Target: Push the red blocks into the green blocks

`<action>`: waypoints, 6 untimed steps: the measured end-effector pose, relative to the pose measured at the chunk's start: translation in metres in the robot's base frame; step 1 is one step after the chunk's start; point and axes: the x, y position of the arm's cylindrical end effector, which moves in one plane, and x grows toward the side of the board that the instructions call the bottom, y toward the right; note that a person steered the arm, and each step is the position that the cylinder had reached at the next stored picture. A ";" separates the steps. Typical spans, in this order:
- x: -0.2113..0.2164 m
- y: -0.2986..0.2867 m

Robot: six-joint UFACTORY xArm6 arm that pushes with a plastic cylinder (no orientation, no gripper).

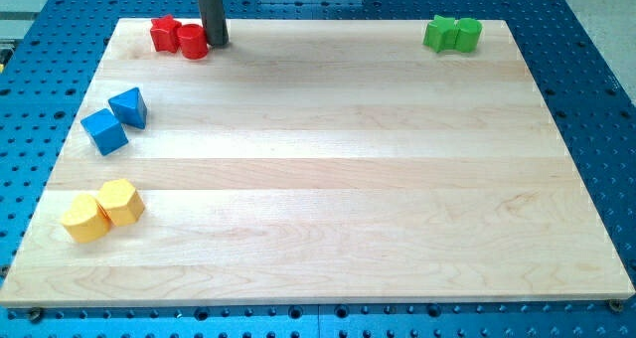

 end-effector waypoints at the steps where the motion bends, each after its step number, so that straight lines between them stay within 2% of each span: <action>1: 0.000 0.000; 6: -0.001 -0.001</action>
